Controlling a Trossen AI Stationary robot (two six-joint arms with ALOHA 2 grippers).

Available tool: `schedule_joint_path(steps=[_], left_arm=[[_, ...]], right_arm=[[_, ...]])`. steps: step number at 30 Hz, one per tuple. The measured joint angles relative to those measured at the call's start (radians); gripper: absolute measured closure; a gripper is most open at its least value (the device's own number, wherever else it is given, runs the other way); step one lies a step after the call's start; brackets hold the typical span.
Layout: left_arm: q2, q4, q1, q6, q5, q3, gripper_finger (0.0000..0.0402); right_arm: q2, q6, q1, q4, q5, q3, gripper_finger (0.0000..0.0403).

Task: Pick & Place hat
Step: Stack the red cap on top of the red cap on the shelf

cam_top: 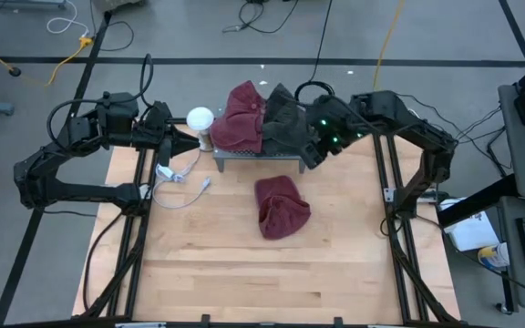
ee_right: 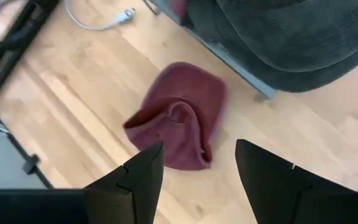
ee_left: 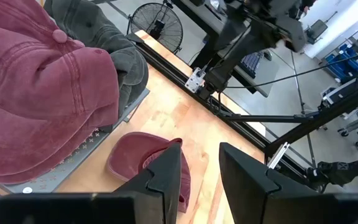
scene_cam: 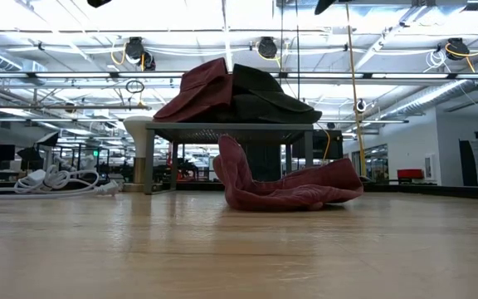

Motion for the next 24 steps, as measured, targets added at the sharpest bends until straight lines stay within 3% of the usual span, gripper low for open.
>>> schedule_joint_path(steps=[5, 10, 17, 24], left_arm=[[0.000, 0.000, 0.000, -0.022, 0.000, 0.000, 0.0289], [0.000, 0.000, 0.000, -0.021, 0.000, 0.000, 0.0289], [0.000, 0.000, 0.000, -0.037, 0.000, 0.000, 0.0289], [0.000, 0.000, -0.004, -0.044, 0.010, 0.000, 0.0289]], right_arm=[[-0.047, 0.133, 0.092, 0.005, 0.052, -0.049, 0.0211], [-0.093, 0.238, 0.133, 0.021, 0.057, -0.187, 0.0201], [-0.168, 0.259, 0.141, 0.151, 0.051, -0.478, 0.0173], [-0.284, 0.269, 0.143, 0.452, 0.046, -0.825, 0.0173]])
